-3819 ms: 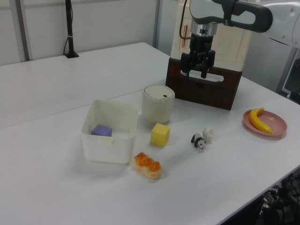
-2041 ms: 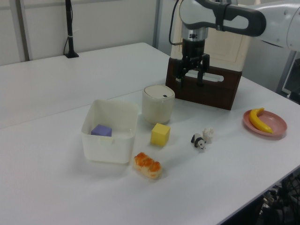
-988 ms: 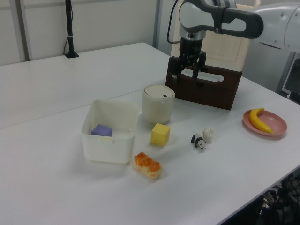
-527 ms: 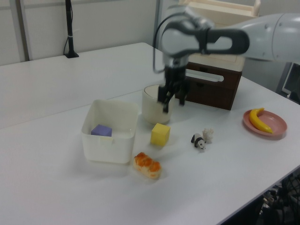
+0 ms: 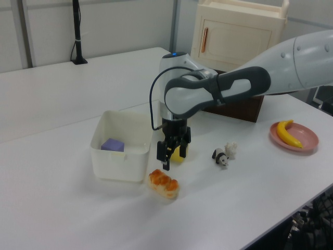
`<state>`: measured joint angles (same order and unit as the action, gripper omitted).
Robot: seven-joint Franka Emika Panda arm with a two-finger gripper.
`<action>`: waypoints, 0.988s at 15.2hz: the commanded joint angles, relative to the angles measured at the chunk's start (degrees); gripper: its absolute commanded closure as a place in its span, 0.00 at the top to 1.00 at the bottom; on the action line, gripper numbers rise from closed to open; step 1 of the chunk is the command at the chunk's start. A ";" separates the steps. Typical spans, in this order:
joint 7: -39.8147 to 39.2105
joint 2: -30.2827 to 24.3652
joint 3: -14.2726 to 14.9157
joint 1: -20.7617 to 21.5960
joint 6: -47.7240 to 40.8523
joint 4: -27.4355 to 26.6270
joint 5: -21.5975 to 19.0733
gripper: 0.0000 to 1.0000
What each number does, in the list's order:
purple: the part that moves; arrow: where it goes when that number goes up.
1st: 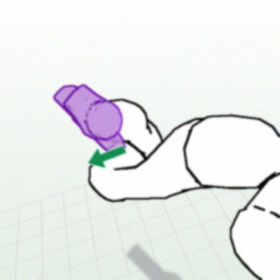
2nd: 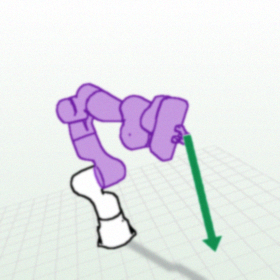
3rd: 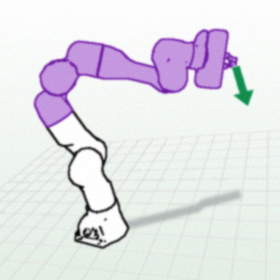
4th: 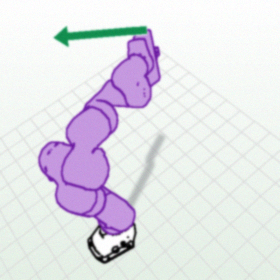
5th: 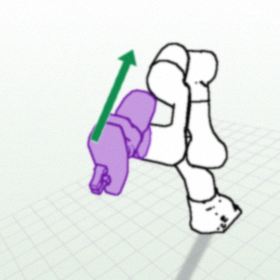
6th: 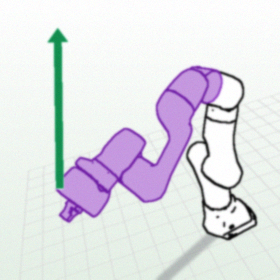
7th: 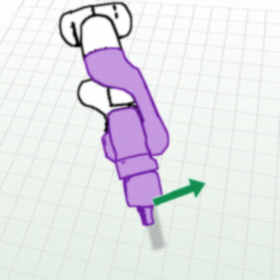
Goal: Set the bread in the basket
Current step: 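Lower the gripper onto the orange bread roll and close on it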
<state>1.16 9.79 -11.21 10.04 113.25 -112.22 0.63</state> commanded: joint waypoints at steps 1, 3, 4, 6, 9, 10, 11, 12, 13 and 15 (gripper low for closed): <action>5.33 -2.15 -3.28 0.51 6.79 -6.34 2.87 0.99; 8.93 -0.21 -3.99 0.51 7.68 -6.43 6.03 0.99; 9.47 0.84 -4.08 0.51 7.86 -6.26 6.92 0.98; 9.48 1.90 -4.08 0.33 7.86 -5.82 7.89 0.98; 9.65 2.95 -4.08 0.24 7.86 -5.64 10.79 0.86; 10.87 3.13 -4.08 0.42 7.86 -5.64 10.88 0.83; 12.36 3.22 -4.08 0.59 7.86 -5.64 11.49 0.80; 13.59 3.22 -4.17 1.29 7.78 -5.64 12.46 0.69; 14.39 3.14 -4.35 1.99 7.43 -5.64 12.64 0.49; 14.66 2.61 -5.14 1.83 5.76 -5.64 12.64 0.21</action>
<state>13.19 13.27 -15.70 10.94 119.96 -117.51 11.98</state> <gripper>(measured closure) 0.278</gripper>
